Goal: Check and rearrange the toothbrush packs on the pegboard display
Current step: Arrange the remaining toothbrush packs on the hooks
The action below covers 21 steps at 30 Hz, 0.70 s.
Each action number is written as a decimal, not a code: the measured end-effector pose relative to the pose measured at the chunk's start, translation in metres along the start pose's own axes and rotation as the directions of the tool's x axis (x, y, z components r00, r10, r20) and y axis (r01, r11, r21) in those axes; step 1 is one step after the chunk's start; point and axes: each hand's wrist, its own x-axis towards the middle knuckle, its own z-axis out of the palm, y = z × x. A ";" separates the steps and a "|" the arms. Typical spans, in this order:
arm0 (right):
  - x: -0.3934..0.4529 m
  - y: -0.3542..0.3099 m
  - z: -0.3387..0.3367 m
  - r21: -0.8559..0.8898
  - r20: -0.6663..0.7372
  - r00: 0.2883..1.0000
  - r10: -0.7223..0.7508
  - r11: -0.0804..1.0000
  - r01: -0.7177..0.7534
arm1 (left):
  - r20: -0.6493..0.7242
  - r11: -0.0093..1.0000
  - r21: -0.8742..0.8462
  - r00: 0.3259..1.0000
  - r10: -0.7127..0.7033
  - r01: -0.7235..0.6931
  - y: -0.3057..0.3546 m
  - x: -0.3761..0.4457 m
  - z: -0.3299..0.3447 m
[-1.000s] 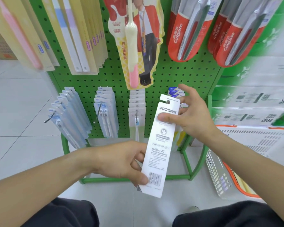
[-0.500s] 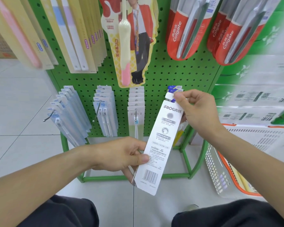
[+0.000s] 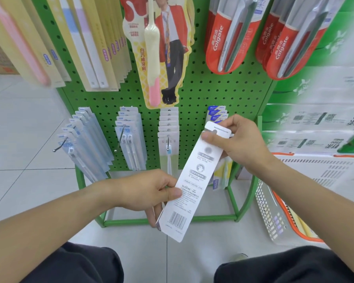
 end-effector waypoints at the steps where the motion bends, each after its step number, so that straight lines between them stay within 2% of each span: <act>1: 0.000 -0.001 0.001 0.004 -0.011 1.000 0.000 1.000 0.000 | -0.010 1.000 0.011 1.000 -0.010 0.010 0.001 0.001 0.001; 4: -0.001 -0.004 0.000 0.035 -0.021 1.000 0.015 0.999 -0.014 | -0.108 0.981 0.187 0.993 -0.040 0.060 0.002 0.002 0.002; 7: -0.002 -0.006 0.001 0.039 -0.006 0.998 0.055 0.998 -0.055 | -0.205 0.887 0.440 0.977 -0.050 0.138 0.002 0.000 0.002; 10: -0.004 -0.008 0.004 0.084 0.048 0.994 0.096 0.991 -0.100 | -0.234 0.803 0.575 0.972 -0.022 0.157 0.004 0.001 0.007; 14: -0.007 -0.014 0.005 0.109 0.188 0.978 0.092 0.988 -0.114 | -0.257 0.758 0.619 0.965 -0.051 0.205 0.007 0.002 0.010; 18: -0.007 -0.018 -0.005 0.099 0.327 0.945 0.026 0.993 -0.062 | -0.226 0.813 0.555 0.973 -0.055 0.175 0.001 0.003 0.006; 21: -0.006 -0.018 -0.016 0.063 0.380 0.924 -0.030 0.998 0.006 | -0.308 0.842 0.515 0.951 0.008 0.159 -0.004 0.006 -0.002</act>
